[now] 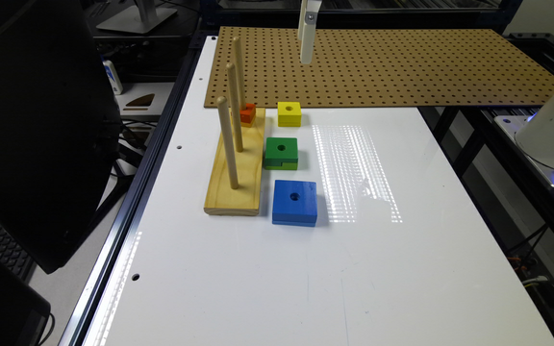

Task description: Pick up yellow block.

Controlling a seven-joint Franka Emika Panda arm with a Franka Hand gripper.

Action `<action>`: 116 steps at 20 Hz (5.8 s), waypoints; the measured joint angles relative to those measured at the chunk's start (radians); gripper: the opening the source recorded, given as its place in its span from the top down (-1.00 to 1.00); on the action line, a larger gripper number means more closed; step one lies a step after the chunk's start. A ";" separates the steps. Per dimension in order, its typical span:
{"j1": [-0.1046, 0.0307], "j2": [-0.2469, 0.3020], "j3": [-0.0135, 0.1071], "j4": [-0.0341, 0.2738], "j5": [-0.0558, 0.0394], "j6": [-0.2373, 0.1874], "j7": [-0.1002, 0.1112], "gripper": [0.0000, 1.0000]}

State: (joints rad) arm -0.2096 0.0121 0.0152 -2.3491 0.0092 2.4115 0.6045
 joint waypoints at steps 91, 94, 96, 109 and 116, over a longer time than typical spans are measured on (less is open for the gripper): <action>-0.006 0.414 0.006 0.095 -0.0012 0.296 -0.004 1.00; -0.006 0.414 0.006 0.095 -0.0012 0.296 -0.004 1.00; -0.006 0.414 0.006 0.095 -0.0012 0.296 -0.004 1.00; -0.006 0.347 0.006 0.094 -0.0012 0.237 -0.004 1.00; -0.006 0.291 0.006 0.090 -0.0012 0.175 -0.004 1.00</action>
State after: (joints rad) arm -0.2153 0.3030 0.0211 -2.2593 0.0080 2.5868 0.6006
